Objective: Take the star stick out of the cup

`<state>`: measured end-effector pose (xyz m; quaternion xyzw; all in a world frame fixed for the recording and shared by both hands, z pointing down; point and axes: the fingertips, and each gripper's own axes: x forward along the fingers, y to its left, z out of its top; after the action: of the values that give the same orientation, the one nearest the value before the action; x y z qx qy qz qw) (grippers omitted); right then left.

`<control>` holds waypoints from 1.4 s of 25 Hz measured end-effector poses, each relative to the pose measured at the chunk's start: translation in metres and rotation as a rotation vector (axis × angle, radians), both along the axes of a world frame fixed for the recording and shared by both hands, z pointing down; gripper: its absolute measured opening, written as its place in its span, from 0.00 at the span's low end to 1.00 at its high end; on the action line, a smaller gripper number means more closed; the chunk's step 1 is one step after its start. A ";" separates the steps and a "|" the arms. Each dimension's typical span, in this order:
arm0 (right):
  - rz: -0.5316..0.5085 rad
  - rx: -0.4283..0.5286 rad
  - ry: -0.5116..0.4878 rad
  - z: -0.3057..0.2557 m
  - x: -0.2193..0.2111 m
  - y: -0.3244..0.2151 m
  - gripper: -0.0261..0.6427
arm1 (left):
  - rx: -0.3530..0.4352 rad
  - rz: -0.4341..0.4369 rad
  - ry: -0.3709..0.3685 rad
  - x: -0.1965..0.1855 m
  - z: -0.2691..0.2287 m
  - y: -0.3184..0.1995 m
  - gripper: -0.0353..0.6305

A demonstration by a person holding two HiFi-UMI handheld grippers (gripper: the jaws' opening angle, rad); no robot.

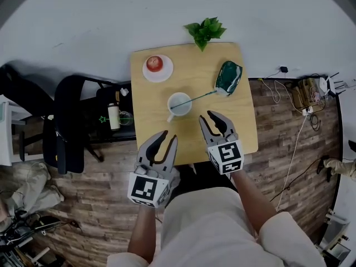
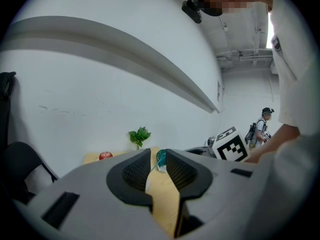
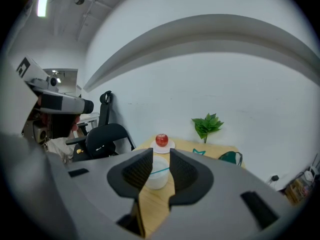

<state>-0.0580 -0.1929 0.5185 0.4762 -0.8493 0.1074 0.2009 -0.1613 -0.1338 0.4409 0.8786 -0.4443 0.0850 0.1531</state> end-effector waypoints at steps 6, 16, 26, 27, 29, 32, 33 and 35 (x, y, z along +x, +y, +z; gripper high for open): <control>0.009 -0.027 -0.014 0.019 -0.001 -0.018 0.19 | -0.024 -0.018 -0.003 -0.002 0.010 -0.012 0.16; 0.025 -0.093 -0.049 0.056 0.007 -0.040 0.19 | -0.047 -0.035 -0.024 0.008 0.023 -0.032 0.16; 0.052 -0.167 -0.133 0.088 0.008 -0.054 0.19 | -0.081 -0.055 -0.038 0.016 0.037 -0.037 0.16; 0.052 -0.175 -0.144 0.090 0.007 -0.056 0.19 | -0.084 -0.057 -0.040 0.015 0.038 -0.037 0.16; 0.053 -0.187 -0.158 0.095 0.005 -0.058 0.19 | -0.089 -0.061 -0.044 0.015 0.040 -0.038 0.16; 0.058 -0.200 -0.172 0.102 0.003 -0.062 0.19 | -0.093 -0.067 -0.049 0.012 0.044 -0.038 0.16; 0.059 -0.205 -0.177 0.104 0.002 -0.062 0.19 | -0.095 -0.069 -0.051 0.012 0.045 -0.038 0.16; 0.061 -0.214 -0.185 0.107 0.001 -0.064 0.19 | -0.098 -0.070 -0.058 0.012 0.046 -0.037 0.16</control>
<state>-0.0568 -0.2568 0.6256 0.4658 -0.8331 0.2468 0.1677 -0.1497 -0.1713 0.4869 0.8512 -0.4742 0.1268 0.1856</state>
